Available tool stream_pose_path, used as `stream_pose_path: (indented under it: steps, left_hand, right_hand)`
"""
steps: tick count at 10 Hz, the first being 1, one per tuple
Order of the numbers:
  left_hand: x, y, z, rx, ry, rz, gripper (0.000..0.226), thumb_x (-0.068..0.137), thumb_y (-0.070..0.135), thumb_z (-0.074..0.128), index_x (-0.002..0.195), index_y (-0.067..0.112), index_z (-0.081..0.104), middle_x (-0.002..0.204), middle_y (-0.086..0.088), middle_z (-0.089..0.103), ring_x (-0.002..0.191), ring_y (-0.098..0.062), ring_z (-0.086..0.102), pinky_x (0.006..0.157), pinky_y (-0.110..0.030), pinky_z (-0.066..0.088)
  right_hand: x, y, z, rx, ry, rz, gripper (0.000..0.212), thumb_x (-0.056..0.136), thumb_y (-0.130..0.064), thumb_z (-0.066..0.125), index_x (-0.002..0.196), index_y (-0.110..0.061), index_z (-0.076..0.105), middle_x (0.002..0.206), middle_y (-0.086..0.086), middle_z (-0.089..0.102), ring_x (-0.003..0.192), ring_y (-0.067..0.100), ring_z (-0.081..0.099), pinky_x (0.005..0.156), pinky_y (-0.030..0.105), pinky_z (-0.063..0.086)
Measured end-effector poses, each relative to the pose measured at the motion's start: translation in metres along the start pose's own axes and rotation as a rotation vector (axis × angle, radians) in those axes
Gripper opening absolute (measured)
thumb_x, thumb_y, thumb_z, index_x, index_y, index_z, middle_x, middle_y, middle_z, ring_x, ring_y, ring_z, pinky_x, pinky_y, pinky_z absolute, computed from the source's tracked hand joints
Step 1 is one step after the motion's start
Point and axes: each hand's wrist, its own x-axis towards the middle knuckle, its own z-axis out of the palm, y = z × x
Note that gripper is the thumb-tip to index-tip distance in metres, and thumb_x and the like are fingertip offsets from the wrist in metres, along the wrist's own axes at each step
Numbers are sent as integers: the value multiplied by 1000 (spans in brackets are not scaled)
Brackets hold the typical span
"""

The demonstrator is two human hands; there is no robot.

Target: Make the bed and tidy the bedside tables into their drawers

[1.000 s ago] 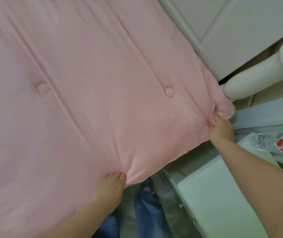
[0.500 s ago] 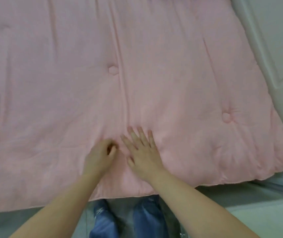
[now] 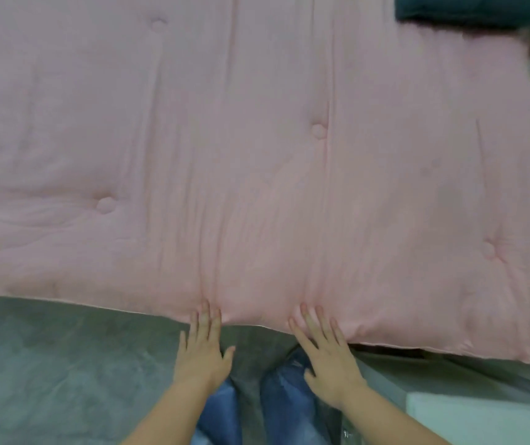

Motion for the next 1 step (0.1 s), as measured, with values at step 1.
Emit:
stream_pose_path:
  steps: [1]
  left_hand:
    - [-39,-8,-22,-120,-84,-45,60,96,39,39,152,20,25,161,-3,20,147,-23,20,119,-38,18]
  right_hand:
    - [-8,-39,-36,371,88,235,71,88,-18,48,153,-29,22,162,-6,14,150,22,14,121,31,11]
